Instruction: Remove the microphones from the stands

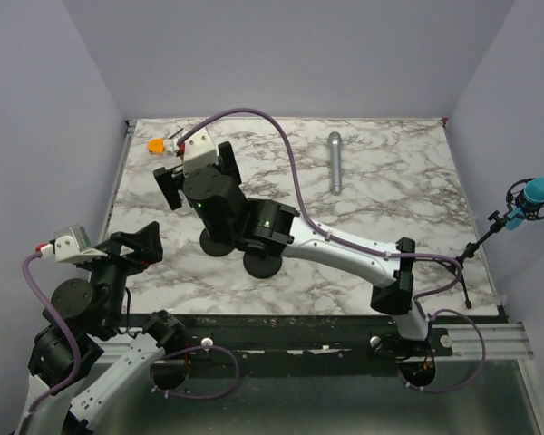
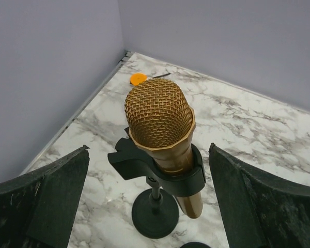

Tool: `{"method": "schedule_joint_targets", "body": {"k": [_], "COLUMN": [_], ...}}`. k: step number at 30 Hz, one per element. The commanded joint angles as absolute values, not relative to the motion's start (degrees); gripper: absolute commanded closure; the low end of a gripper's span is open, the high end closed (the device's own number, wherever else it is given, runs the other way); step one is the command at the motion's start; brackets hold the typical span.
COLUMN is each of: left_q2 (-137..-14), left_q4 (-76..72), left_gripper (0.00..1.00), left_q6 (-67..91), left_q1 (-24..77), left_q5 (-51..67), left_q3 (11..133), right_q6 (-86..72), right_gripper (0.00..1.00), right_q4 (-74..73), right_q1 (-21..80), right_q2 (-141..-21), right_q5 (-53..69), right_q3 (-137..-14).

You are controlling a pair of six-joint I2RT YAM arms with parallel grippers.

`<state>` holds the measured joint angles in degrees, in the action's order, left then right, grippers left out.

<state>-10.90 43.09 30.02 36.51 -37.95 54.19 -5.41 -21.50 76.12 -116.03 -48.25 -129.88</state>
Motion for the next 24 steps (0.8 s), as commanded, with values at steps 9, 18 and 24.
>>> {"method": "schedule_joint_targets", "body": {"k": [9, 18, 24], "left_q2": [-10.9, -10.5, -9.1], "left_q4": [44.9, 44.1, 34.3], "left_gripper": [0.01, 0.01, 0.01], "left_q6": [34.8, 36.7, 35.4], "left_q1": [36.6, 36.6, 36.6], "left_q5": [-33.1, -27.9, -13.7], "left_q3": [50.8, 49.1, 44.4], "right_q6": [8.2, 8.4, 13.0], "right_gripper": [0.22, 0.55, 0.68], "right_q4": [-9.2, -8.4, -1.9], "right_q1": [74.9, 72.4, 70.6], "right_q2": [-122.3, -121.0, -112.2], "right_q5": [-56.8, -50.2, -32.3], "right_q3": [-130.9, -127.7, -114.4]}}
